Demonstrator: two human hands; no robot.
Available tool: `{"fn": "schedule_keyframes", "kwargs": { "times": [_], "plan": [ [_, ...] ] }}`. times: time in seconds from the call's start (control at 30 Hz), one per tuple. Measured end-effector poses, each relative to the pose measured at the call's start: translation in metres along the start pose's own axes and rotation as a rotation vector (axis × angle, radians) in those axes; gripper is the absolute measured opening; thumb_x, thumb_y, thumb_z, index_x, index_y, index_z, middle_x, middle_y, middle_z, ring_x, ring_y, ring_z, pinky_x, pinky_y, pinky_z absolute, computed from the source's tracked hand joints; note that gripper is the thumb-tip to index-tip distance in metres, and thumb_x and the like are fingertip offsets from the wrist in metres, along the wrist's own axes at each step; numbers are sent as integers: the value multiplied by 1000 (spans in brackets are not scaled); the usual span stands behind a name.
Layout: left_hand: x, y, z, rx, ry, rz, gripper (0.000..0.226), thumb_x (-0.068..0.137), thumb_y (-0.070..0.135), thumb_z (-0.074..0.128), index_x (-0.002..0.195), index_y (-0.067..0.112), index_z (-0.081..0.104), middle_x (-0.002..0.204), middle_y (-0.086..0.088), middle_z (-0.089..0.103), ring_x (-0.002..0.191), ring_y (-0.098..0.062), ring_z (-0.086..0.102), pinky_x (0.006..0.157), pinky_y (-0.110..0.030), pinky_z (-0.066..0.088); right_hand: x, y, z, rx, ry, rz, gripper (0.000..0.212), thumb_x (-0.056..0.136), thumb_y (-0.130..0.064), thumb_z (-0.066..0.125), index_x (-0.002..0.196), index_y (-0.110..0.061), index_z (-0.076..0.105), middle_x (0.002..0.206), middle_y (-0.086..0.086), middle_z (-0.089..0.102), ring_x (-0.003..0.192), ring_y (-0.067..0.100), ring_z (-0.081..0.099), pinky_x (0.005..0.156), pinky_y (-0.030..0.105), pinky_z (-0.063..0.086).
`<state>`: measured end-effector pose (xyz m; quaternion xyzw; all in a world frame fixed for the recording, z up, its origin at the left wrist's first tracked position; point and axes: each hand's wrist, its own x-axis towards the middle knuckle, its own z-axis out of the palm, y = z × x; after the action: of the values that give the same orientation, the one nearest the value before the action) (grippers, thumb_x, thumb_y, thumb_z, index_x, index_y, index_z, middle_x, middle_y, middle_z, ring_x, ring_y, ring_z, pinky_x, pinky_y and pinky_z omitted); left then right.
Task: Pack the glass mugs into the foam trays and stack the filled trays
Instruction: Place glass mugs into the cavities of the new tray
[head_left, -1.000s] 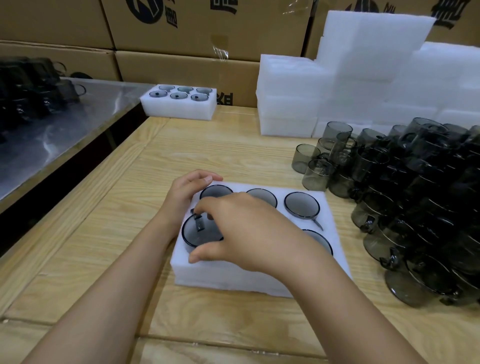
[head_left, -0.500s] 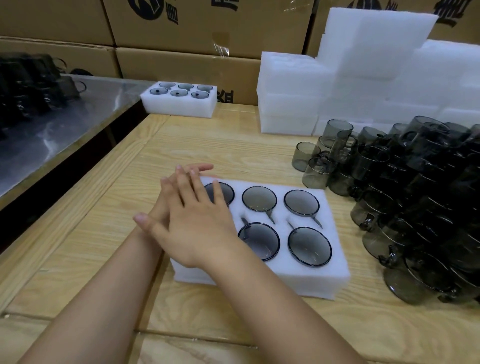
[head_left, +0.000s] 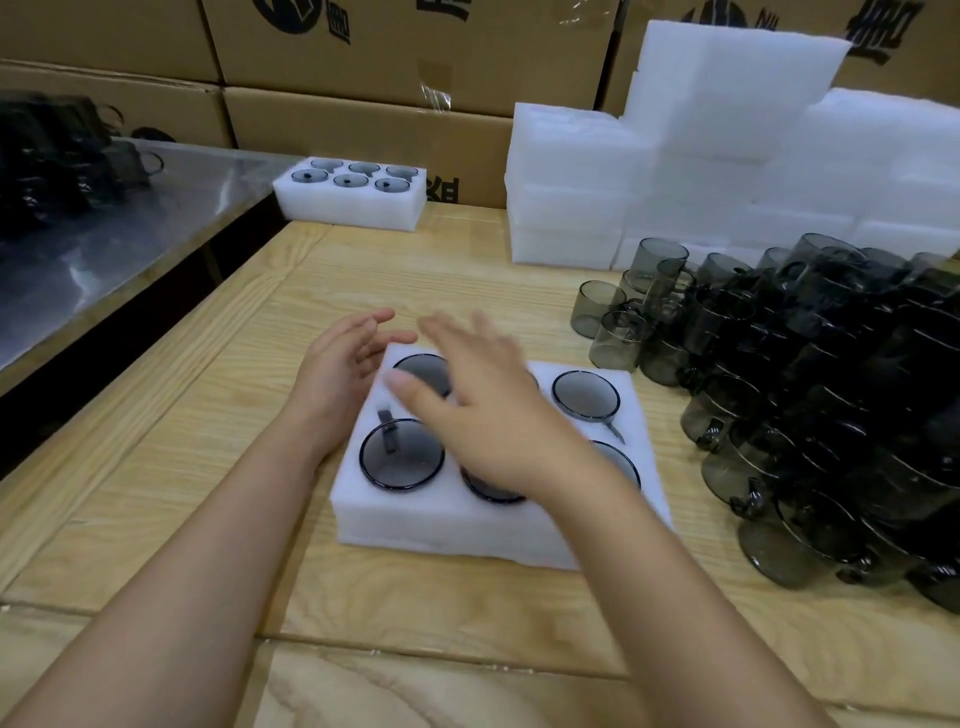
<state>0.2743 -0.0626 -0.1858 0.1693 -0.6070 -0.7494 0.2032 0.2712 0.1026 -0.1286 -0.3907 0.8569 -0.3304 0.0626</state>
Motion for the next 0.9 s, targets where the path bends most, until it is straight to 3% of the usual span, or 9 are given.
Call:
{"fn": "schedule_keyframes", "kwargs": {
  "times": [0.1, 0.2, 0.33, 0.43, 0.5, 0.6, 0.7, 0.8, 0.9],
  "plan": [
    [-7, 15, -1, 64, -42, 177, 24, 99, 10, 42, 113, 14, 60, 107, -4, 70, 108, -21, 61, 99, -36, 44, -22, 41, -32, -436, 6, 161, 71, 85, -69, 15, 147, -34, 19, 158, -10, 2, 144, 16, -17, 109, 45, -21],
    [-24, 45, 11, 135, -140, 334, 26, 95, 19, 41, 115, 23, 58, 118, 1, 67, 120, -14, 57, 107, -34, 38, -32, 68, -34, -436, -64, 335, 65, 91, -63, 16, 148, -32, 15, 159, -9, -2, 144, 18, -15, 114, 46, -9],
    [-71, 57, 50, 523, -512, 317, 38, 88, 49, 46, 126, 44, 49, 118, 34, 58, 111, 15, 51, 94, -5, 35, -31, 84, -24, -201, 85, 259, 51, 99, -47, 28, 147, -31, 25, 157, -11, 11, 145, 13, -5, 113, 29, 7],
    [-109, 21, 86, 1163, -702, 320, 79, 83, 73, 34, 149, 42, 3, 145, 33, 25, 140, -3, 24, 119, -37, 5, -32, 95, -27, 102, 219, 222, 39, 101, -31, 35, 138, -24, 46, 150, -8, 33, 143, 8, 10, 108, 15, 7],
    [-121, -6, 95, 1599, -525, 474, 99, 79, 79, 30, 141, 35, -34, 162, 5, -5, 148, -25, -7, 114, -58, -7, -38, 97, -29, 412, 277, 234, 34, 100, -32, 38, 129, -27, 56, 138, -22, 45, 138, -1, 23, 108, 16, 16],
    [-119, -14, 93, 1709, -404, 624, 100, 74, 82, 40, 153, 30, 9, 158, -7, 23, 144, -36, 22, 108, -65, 24, -44, 99, -29, 758, 359, 230, 31, 99, -34, 40, 118, -31, 63, 118, -28, 60, 120, -6, 48, 96, 13, 40],
    [-104, -17, 86, 1711, -396, 769, 89, 66, 83, 41, 136, 29, 53, 141, -8, 52, 127, -34, 52, 92, -61, 47, -41, 100, -24, 864, 493, 222, 31, 100, -29, 39, 116, -25, 65, 115, -19, 65, 108, -5, 57, 80, 5, 45],
    [-78, -15, 79, 1735, -361, 713, 86, 68, 78, 44, 140, 32, 47, 145, -12, 47, 130, -38, 46, 96, -64, 41, -37, 99, -7, 840, 586, 238, 29, 101, -25, 37, 117, -22, 61, 123, -5, 62, 113, 6, 57, 96, 20, 45],
    [-30, -10, 64, 1823, -344, 563, 86, 76, 80, 32, 150, 44, 6, 162, -7, 6, 147, -33, 10, 113, -56, 16, -36, 100, 14, 569, 541, 216, 37, 99, -29, 34, 129, -17, 52, 132, -2, 54, 124, 11, 47, 110, 31, 32]
  ]
}}
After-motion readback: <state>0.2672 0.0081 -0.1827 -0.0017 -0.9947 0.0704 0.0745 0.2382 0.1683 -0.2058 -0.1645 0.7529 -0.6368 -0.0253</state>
